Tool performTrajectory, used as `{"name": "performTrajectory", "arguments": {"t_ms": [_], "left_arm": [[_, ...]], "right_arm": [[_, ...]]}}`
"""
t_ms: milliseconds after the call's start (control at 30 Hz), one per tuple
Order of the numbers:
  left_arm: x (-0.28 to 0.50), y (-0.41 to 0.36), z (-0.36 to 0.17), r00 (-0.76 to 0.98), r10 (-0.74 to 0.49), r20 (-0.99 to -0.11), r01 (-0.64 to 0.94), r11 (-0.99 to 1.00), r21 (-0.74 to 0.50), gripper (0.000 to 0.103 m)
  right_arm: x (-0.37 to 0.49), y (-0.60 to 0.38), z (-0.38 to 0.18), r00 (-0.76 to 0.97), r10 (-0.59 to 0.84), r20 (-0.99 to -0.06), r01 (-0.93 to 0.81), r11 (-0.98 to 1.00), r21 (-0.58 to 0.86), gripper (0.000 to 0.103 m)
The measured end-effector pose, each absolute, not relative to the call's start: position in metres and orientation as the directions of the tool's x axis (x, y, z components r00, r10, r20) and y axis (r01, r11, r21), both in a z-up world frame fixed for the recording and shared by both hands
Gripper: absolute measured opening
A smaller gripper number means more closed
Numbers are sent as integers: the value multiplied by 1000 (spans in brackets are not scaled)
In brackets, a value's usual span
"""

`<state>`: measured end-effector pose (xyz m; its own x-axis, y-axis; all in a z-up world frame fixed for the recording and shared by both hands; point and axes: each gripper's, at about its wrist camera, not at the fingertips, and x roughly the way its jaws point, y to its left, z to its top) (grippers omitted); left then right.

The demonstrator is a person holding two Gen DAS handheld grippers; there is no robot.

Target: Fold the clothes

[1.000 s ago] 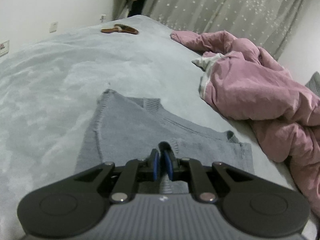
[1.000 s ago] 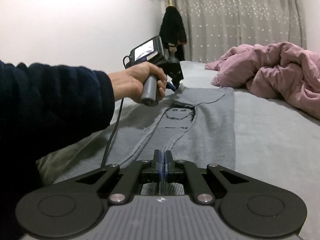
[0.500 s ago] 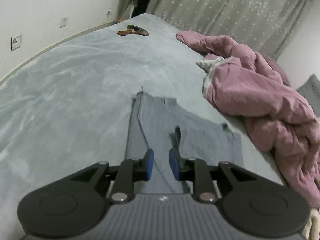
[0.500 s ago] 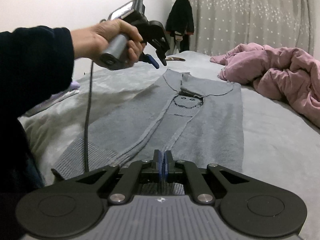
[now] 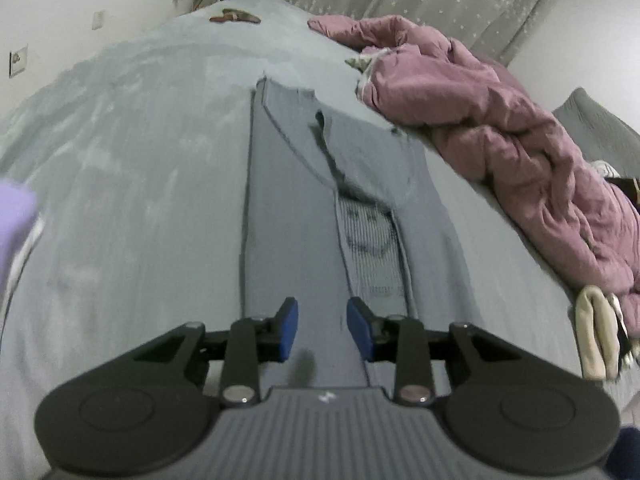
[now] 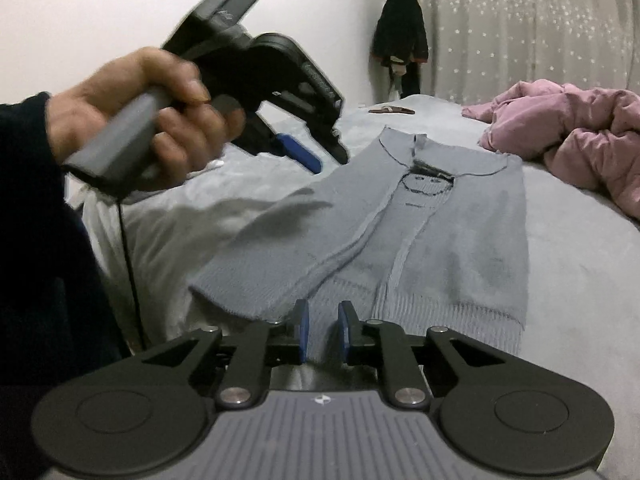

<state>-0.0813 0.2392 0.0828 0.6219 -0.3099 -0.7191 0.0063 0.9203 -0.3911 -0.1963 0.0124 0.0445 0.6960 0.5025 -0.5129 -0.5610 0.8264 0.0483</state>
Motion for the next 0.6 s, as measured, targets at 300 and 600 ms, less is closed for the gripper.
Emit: {"name": "performTrajectory", "arguments": {"t_ms": [300,600], "left_arm": [[-127,207,72,599,-358,-716,116,924,-364,29],[-141,186,59,565,-371,-737,160,926,-343,29]], "right_arm": [[-195,-5,48,714,459,-529,-507,860,61,16],[-196,2,42,695,450,-561,-511,858,56,8]]}}
